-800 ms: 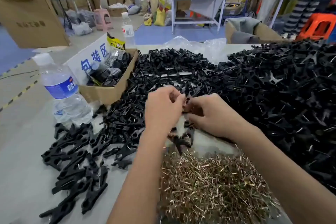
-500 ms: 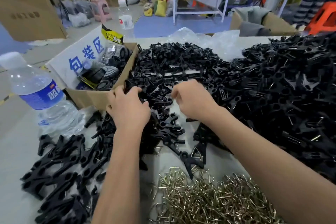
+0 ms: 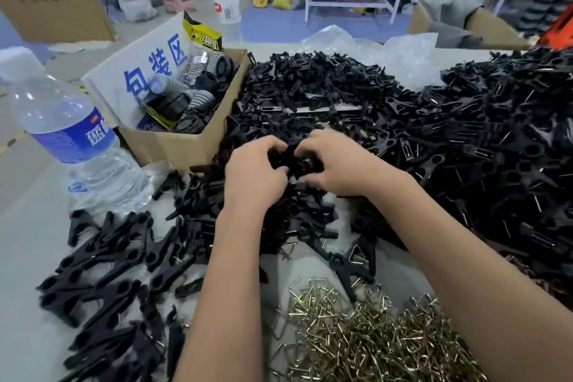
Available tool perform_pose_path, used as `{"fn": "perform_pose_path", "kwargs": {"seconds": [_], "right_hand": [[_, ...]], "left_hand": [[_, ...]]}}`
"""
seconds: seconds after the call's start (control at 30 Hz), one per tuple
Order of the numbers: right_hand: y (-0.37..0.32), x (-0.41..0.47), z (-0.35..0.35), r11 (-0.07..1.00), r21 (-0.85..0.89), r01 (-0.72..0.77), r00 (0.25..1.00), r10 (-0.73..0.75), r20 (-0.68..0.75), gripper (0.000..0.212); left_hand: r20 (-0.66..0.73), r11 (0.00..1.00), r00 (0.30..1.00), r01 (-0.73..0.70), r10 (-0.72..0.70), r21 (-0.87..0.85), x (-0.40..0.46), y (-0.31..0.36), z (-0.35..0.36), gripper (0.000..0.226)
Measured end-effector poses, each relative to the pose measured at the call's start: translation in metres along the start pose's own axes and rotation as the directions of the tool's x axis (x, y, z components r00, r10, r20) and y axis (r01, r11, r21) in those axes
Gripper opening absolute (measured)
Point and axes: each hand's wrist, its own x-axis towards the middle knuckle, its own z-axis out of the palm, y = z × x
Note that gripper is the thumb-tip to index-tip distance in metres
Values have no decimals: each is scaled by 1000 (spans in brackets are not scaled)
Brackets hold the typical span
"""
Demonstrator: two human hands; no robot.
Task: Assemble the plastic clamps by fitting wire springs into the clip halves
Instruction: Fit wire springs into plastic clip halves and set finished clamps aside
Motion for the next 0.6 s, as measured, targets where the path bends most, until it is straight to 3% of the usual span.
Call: {"fn": "perform_pose_path", "kwargs": {"seconds": [0.17,0.33,0.43,0.53,0.6], "right_hand": [[12,-20,0,997,18,-76,987,77,-139,7],[17,-25,-1,987,-20,-162,958,152,-241,12],[14,-22,-6,994,11,-111,944,109,-311,22],[4,-19,-8,994,100,-43,986,58,-156,33],[-1,-17,-3,996,29,-83,996,84,-36,47]], "left_hand": [[-15,986,1000,14,-17,-167,-2,9,13,27],[-89,929,994,21,-58,-369,-1,5,12,26],[-86,915,996,-23,-13,-403,1,2,12,28],[-106,923,994,-39,-2,-383,2,1,14,35],[-107,913,993,-5,-42,-408,3,1,13,41]]}}
